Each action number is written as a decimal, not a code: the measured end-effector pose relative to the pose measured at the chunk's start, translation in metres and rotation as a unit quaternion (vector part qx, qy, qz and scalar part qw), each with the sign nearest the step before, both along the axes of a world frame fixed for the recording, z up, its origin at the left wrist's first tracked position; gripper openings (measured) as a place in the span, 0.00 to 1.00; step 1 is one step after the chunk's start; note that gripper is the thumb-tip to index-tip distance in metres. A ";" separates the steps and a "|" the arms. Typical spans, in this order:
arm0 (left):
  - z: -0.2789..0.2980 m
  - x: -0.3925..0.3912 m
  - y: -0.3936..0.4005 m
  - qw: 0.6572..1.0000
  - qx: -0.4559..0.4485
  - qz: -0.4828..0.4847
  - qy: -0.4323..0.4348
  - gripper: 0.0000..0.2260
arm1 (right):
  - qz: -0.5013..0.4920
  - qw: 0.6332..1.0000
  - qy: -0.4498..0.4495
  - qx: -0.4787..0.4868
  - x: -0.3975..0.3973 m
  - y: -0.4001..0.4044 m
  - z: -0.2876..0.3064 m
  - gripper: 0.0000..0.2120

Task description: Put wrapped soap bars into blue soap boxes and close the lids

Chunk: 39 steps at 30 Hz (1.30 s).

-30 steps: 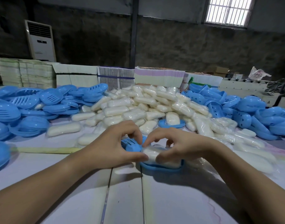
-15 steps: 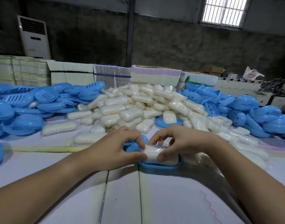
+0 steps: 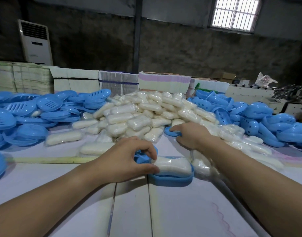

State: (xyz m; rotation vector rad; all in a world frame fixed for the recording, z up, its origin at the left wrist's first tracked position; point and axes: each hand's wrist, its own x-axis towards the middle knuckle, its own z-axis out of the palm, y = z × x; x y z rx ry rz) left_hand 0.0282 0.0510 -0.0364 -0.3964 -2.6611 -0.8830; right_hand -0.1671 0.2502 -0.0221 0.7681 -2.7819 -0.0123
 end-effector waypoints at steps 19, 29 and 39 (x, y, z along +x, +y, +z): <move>0.000 -0.001 -0.001 1.000 -0.009 -0.007 -0.004 0.14 | 0.230 0.721 -0.389 -0.525 0.035 0.035 0.023 0.10; 0.000 -0.001 0.000 1.000 -0.020 -0.008 0.009 0.14 | -0.081 0.901 0.010 -0.425 -0.022 0.063 0.021 0.13; 0.000 -0.004 0.000 1.000 0.011 0.002 0.009 0.29 | -0.295 0.939 -0.099 -0.147 -0.111 0.100 0.025 0.18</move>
